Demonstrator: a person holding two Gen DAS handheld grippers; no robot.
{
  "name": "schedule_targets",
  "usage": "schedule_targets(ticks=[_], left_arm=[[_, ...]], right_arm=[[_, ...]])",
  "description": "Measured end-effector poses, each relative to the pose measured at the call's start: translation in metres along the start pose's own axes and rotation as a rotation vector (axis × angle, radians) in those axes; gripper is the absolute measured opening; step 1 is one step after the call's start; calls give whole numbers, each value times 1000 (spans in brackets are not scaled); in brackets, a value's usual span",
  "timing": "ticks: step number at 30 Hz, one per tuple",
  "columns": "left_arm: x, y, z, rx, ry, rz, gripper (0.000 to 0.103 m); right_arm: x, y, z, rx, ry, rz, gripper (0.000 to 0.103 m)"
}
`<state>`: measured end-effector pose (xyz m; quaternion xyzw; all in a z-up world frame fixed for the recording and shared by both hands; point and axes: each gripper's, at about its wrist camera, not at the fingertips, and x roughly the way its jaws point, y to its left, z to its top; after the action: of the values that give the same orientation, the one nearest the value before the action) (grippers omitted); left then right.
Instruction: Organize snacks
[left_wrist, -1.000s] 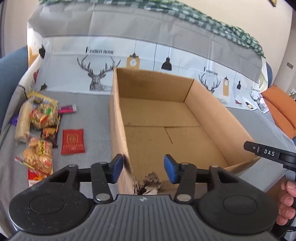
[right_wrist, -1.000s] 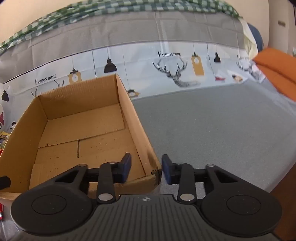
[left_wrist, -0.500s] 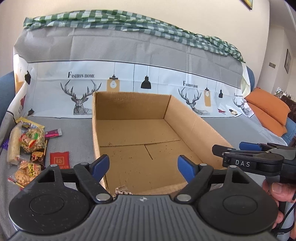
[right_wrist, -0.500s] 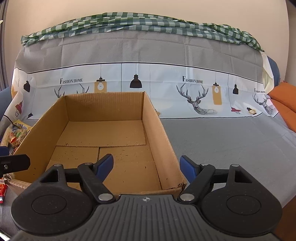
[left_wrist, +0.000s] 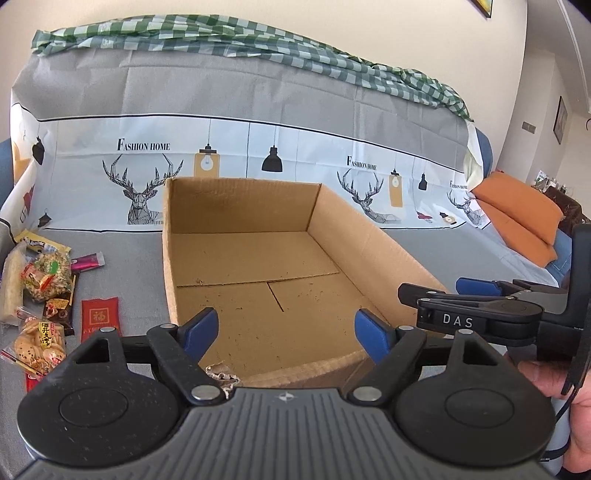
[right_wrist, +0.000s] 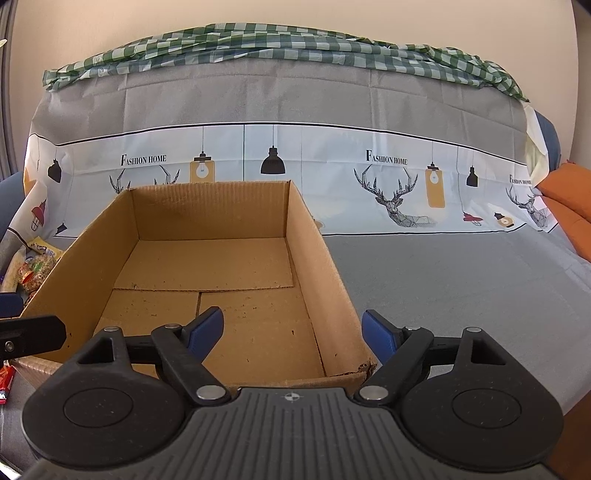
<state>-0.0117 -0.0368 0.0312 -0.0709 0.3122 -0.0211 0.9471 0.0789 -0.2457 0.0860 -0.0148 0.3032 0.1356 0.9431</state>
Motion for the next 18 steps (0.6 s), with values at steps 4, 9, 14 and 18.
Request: schedule_targets(ticks=[4,9,14,18], left_arm=[[-1,0,-1,2,-10,-11,85],[-3,-2,-3,7,-16,-37,84],[-4,-2,-4,-5,-30,-54,77],[-3,3,-3,-26,-19,-69,58]], right_arm=[[1,2,0,-20,8,-13,83],[0,0,0,1,1,0,83],[1,0,0,-9,10,-8,83],[0,1,0,-8,7,-5,83]])
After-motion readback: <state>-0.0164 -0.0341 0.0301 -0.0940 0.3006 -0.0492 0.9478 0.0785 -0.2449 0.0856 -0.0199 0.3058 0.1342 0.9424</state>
